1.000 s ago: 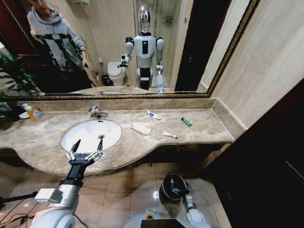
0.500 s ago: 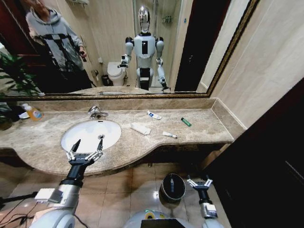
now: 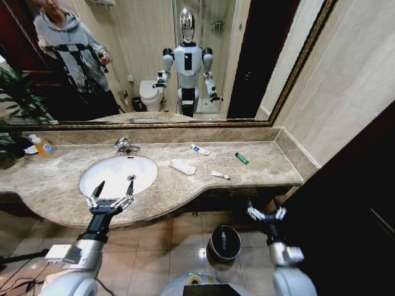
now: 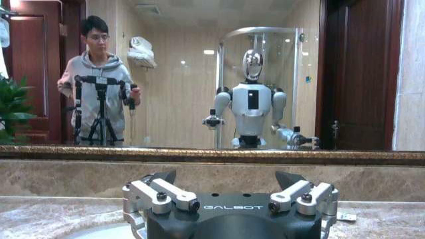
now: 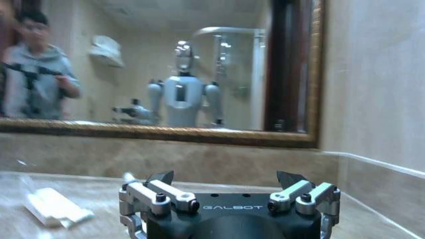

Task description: Pick up the trash from the sink and place it in the trash bin.

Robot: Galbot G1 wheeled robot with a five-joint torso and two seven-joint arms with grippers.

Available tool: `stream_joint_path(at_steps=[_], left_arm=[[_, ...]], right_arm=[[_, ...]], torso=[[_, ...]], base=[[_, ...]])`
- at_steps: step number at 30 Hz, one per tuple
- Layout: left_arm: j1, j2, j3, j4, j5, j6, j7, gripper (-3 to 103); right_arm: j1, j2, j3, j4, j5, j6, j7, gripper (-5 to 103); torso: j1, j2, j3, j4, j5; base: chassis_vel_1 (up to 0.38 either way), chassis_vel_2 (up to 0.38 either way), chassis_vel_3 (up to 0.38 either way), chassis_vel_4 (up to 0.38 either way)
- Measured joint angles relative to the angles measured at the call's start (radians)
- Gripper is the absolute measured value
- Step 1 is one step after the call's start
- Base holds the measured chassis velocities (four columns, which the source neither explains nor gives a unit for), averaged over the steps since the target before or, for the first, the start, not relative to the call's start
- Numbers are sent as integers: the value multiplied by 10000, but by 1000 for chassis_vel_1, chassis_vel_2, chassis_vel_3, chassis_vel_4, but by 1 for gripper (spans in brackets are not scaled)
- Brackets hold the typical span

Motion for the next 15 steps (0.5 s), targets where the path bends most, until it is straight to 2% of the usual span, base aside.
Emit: stream_joint_path(at_steps=[2,3,5,8,11,15], left_arm=[[0,0,0,0,0,0,0,100],[0,0,0,0,0,0,0,100],[0,0,1,0,0,0,0,100],[0,0,0,-1,0,0,-1,100],[0,0,0,0,0,0,1,100],[0,0,0,0,0,0,0,100]], right_arm=[[1095,-680,-217,-166,359,-976,-380,100],[1095,-680,-217,-166,359,-976,-380,100],[2268,-1309,-434,-880,464,-1591,-669,100],[3486,-1754,-677,-1787,629,-2179,-1068,100],[4349,-2060,-913,-2539,938,-2603,-1408,100],[5408,-2341,-1225,-3691,1149,-2819,-1723,100]], torso=[[0,0,0,2,-1],[0,0,0,2,-1],[0,0,0,0,0],[2,-1,1,2,3],[1,-1,1,1,1],[1,-1,2,0,1]], base=[[0,0,0,0],[0,0,0,0],[0,0,0,0],[0,0,0,0],[0,0,0,0],[0,0,0,0]])
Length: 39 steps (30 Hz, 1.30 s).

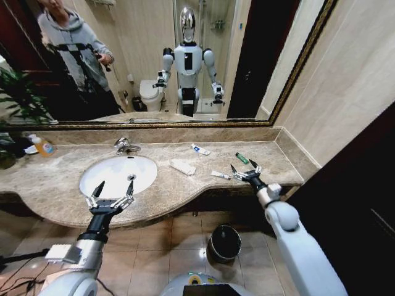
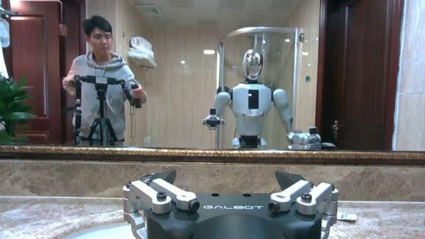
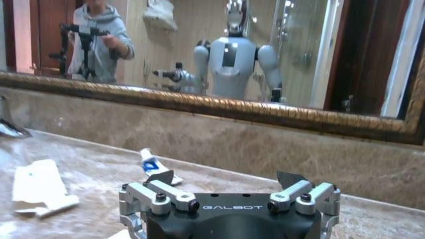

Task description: Pick up the trash from the sink and place it in the trash bin.

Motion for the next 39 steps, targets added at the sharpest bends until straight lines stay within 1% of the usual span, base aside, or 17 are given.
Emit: stream_joint_path(at_steps=[4,6,9,10,13,17,20,27,32,33,35,36,38,39], left_arm=[[0,0,0,-1,0,0,0,100],[0,0,0,0,0,0,0,100],[0,0,0,0,0,0,-1,100],[0,0,0,0,0,0,-1,100],[-1,0,0,-1,0,0,1,100],[0,0,0,0,0,0,-1,100],[0,0,0,0,0,0,-1,100],[0,0,0,0,0,0,0,100],[0,0,0,0,0,0,-1,100],[0,0,0,0,0,0,-1,100],[0,0,0,0,0,0,0,100],[0,0,0,0,0,0,0,100],[0,0,0,0,0,0,0,100],[0,0,0,0,0,0,0,100]], right_arm=[[909,-117,-282,-1076,195,-297,-128,100],[1056,-145,-340,-1247,209,-347,-154,100],[1885,-302,-723,-2140,301,-530,-238,100],[1885,-302,-723,-2140,301,-530,-238,100],[2590,-363,-1121,-2839,592,-747,-217,100],[2950,-331,-1354,-3330,568,-761,-230,100],[3421,-240,-1538,-4101,391,-505,-354,100],[3959,-232,-1728,-4857,326,-357,-384,100],[4220,-170,-1700,-5333,314,-403,-326,100],[4254,-164,-1682,-5414,315,-427,-292,102],[4234,-204,-1494,-5579,317,-455,-246,94],[4234,-204,-1494,-5579,317,-455,-246,94],[4051,-288,-1238,-5581,336,-455,-248,84],[4051,-288,-1238,-5581,336,-455,-248,84]], torso=[[0,0,0,0,-1],[0,-1,0,0,1],[-1,0,-1,-1,0],[-1,0,-1,-1,0],[0,0,-2,1,-4],[0,-1,-1,0,0],[0,0,-1,1,0],[-2,0,-2,0,-2],[-2,0,-2,1,0],[-1,0,-2,1,-1],[-1,0,-2,2,1],[-1,0,-2,2,1],[-1,0,-2,-2,-3],[-1,0,-2,-2,-3]], base=[[0,0,0,0],[0,0,0,0],[0,0,0,0],[0,0,0,0],[0,0,0,0],[0,0,0,0],[0,0,0,0],[0,0,0,0],[0,0,0,0],[0,0,0,0],[0,0,0,0],[0,0,0,0],[0,0,0,0],[0,0,0,0]])
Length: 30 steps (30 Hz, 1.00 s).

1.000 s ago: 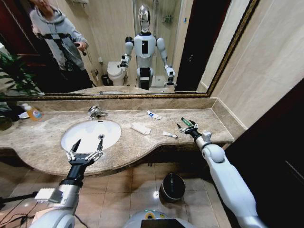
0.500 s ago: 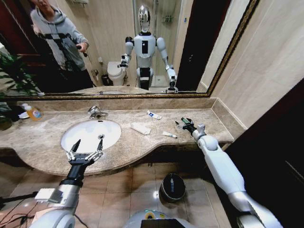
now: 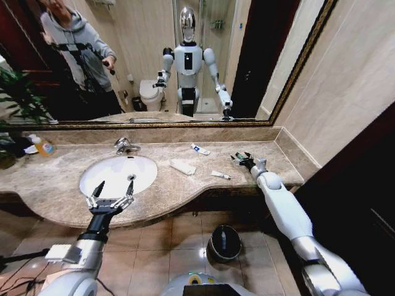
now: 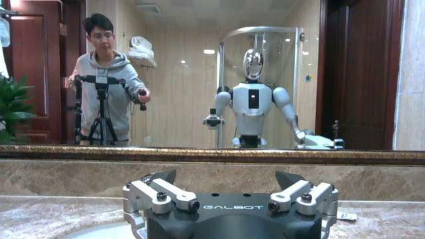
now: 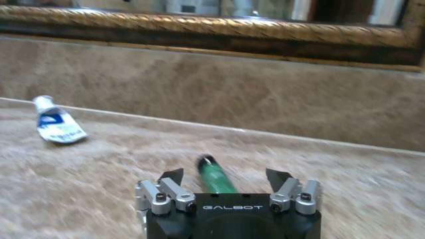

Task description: Pick up the trash from the sink and place it in the trash bin.

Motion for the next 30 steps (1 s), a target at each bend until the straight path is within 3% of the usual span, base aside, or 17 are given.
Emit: stream_joint_path(at_steps=[5,8,10,17,23,30], left_arm=[[0,0,0,0,0,0,0,100],[0,0,0,0,0,0,0,100],[0,0,0,0,0,0,0,100],[-1,1,0,0,0,0,0,100],[0,0,0,0,0,0,0,100],[0,0,0,0,0,0,0,100]], right_arm=[[-147,-25,99,4,9,6,-11,68],[-195,-12,101,19,4,17,-38,51],[-200,-10,99,26,1,19,-50,51],[-240,3,85,106,-6,26,-81,19],[-405,-37,63,252,-11,59,-118,5],[-605,12,118,518,-21,45,-87,5]], torso=[[0,1,0,2,2],[0,1,0,2,2],[0,1,0,1,2],[0,1,0,2,0],[-1,2,-1,1,-2],[0,2,-1,1,2]], base=[[0,0,0,0],[0,0,0,0],[0,0,0,0],[0,0,0,0],[0,0,0,0],[0,0,0,0]])
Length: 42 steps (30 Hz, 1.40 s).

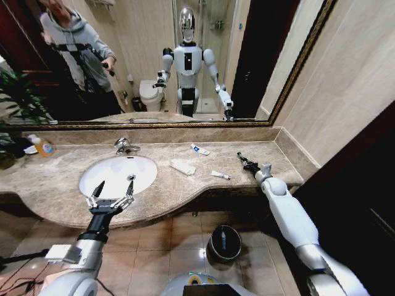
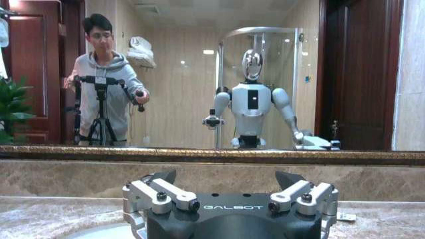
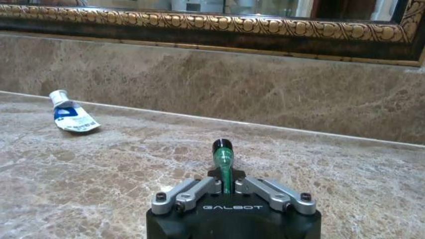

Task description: Pick up the trash from the sink and place it in the trash bin.

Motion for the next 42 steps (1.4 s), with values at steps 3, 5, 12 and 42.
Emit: stream_joint_path(at_steps=[3,5,12,42], left_arm=[[0,0,0,0,0,0,0,100],[0,0,0,0,0,0,0,100],[0,0,-1,0,0,0,0,100],[0,0,0,0,0,0,0,100]], right_arm=[[-150,-13,54,248,1,-41,59,5],[-189,-13,79,313,2,-49,69,5],[-1050,-5,750,1687,279,326,314,5],[-10293,2971,3323,6825,-626,3113,902,5]], torso=[[0,0,1,1,2],[0,-1,1,1,4],[1,-1,2,2,1],[-2,0,-1,-1,-3]], base=[[0,0,0,0],[0,0,0,0],[0,0,0,0],[0,0,0,0]])
